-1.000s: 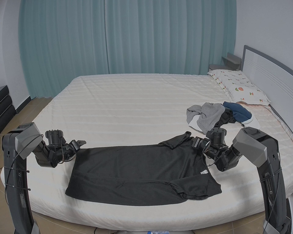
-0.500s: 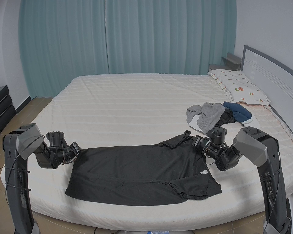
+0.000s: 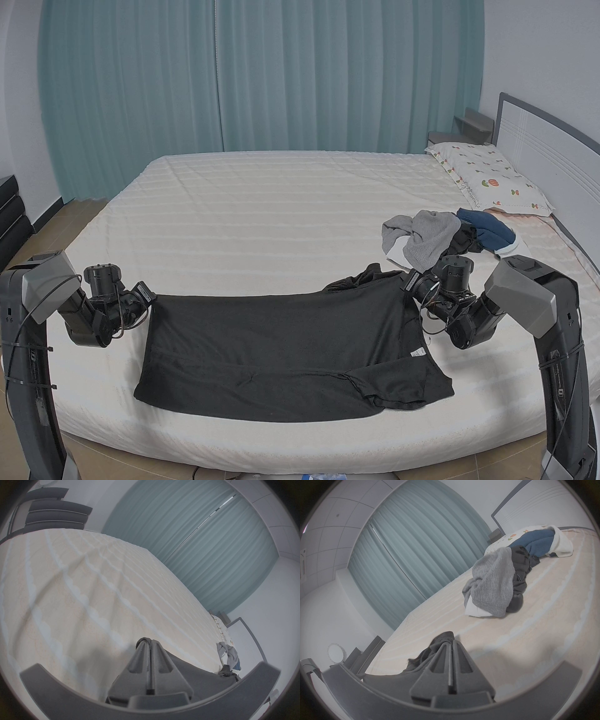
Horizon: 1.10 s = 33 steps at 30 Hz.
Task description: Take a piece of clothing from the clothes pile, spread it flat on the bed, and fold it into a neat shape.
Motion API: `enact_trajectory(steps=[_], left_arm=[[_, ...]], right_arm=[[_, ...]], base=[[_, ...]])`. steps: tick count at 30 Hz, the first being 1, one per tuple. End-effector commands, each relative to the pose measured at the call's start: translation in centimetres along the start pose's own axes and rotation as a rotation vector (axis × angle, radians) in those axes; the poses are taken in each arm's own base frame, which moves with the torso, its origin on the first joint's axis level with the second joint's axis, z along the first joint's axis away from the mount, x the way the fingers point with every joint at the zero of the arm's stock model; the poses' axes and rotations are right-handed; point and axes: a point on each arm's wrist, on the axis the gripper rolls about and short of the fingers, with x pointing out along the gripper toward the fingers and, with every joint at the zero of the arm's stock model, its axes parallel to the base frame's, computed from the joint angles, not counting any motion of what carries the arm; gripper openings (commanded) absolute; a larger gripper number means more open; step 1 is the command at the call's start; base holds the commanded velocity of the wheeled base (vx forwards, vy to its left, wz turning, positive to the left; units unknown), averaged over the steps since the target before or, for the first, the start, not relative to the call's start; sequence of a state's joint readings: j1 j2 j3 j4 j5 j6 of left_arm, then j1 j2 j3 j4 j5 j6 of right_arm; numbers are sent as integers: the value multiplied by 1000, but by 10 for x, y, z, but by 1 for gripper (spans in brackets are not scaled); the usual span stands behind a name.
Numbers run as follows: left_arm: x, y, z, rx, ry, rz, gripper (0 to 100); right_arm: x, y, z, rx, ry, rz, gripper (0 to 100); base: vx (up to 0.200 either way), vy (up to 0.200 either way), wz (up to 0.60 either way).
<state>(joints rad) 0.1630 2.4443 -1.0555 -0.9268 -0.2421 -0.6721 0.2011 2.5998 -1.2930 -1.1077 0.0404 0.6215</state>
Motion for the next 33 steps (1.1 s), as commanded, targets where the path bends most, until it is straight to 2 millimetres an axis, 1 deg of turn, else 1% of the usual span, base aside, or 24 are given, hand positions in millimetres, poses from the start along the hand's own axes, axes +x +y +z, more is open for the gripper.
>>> enact_trajectory(steps=[1,2,5,9,12,14,16,18,21,27,28,33], left_arm=[[-9,-6,10,2,-27,-11,0],[-9,-4,11,1,-31,-9,0],[-9,-3,11,-1,-32,-6,0],[-10,-4,11,1,-33,-7,0],[-11,-6,14,3,-41,-12,0],[-14,-7,14,5,-32,-11,0],[-16,-6,10,10,-19,-10,0],[-17,-6,10,13,-18,-11,0],[-20,-10,13,16,-27,-18,0],[-22,-9,15,22,-30,-15,0],[-21,-9,14,32,-30,-16,0],[-20,-9,15,30,-40,-22,0]], right_arm=[[-3,1,4,1,-11,5,0],[-5,4,7,0,-33,17,0],[-5,2,4,5,-26,13,0],[-6,4,7,6,-36,21,0],[-9,3,6,5,-25,12,0],[-19,2,7,3,6,3,0],[-28,0,5,3,55,11,0],[-32,1,4,4,77,35,0],[-31,1,8,4,66,48,0],[-29,0,13,7,47,53,0],[-25,1,15,9,26,64,0],[-19,-3,11,9,19,66,0]], base=[[0,0,0],[0,0,0],[0,0,0],[0,0,0],[0,0,0],[0,0,0],[0,0,0],[0,0,0],[0,0,0],[0,0,0],[0,0,0],[0,0,0]])
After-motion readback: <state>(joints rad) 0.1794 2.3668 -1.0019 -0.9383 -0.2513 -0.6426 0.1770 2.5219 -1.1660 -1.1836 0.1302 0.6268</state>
